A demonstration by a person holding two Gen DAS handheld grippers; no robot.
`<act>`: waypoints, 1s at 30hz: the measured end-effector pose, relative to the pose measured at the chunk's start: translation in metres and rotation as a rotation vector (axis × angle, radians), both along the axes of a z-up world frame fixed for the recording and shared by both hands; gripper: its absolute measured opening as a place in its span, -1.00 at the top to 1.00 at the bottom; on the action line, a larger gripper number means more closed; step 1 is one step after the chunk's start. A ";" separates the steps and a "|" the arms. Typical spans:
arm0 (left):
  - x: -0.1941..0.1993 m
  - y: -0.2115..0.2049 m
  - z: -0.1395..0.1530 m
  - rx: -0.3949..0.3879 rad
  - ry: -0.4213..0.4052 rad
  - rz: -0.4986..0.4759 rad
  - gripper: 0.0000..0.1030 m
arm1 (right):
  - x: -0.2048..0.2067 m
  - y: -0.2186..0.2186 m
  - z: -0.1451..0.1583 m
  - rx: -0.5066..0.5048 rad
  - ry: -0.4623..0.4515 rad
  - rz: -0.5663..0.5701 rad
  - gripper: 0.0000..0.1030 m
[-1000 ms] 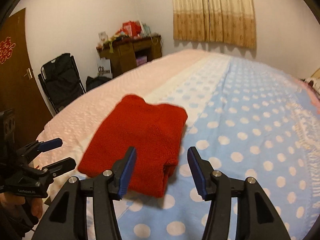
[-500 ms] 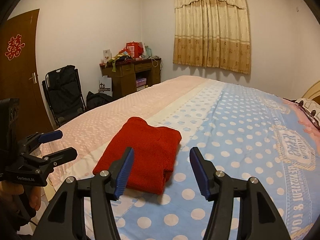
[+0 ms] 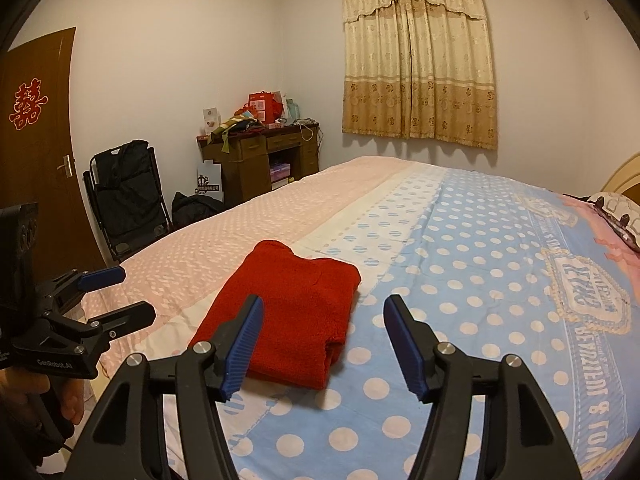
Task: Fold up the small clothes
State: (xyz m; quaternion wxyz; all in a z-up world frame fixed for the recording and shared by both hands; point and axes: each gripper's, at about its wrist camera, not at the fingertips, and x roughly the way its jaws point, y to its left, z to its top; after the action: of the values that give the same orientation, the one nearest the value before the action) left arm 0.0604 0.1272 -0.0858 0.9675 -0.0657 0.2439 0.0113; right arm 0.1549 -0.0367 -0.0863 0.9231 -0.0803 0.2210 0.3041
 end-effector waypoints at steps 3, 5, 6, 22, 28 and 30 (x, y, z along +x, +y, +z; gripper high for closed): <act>0.000 0.000 0.000 0.002 0.000 0.000 -1.00 | -0.001 -0.001 0.001 0.004 -0.002 0.000 -0.23; -0.001 0.000 0.001 0.006 -0.001 0.002 -1.00 | -0.001 -0.001 0.001 0.006 -0.007 -0.001 -0.23; -0.001 0.001 0.001 0.006 -0.002 0.002 -1.00 | -0.002 -0.002 0.002 0.011 -0.012 -0.003 -0.23; -0.002 0.000 0.001 0.011 0.001 0.001 -1.00 | -0.004 -0.004 0.006 0.032 -0.020 -0.015 -0.24; -0.005 -0.002 0.001 0.044 0.001 0.020 -1.00 | -0.003 -0.003 0.005 0.047 -0.029 -0.024 -0.24; -0.005 -0.001 0.002 0.053 0.006 0.030 -1.00 | -0.003 -0.003 0.005 0.050 -0.031 -0.027 -0.24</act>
State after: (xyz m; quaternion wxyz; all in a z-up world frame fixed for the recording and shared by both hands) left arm 0.0550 0.1258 -0.0836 0.9679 -0.0438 0.2453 0.0322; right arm 0.1516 -0.0401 -0.0815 0.9322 -0.0588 0.2000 0.2960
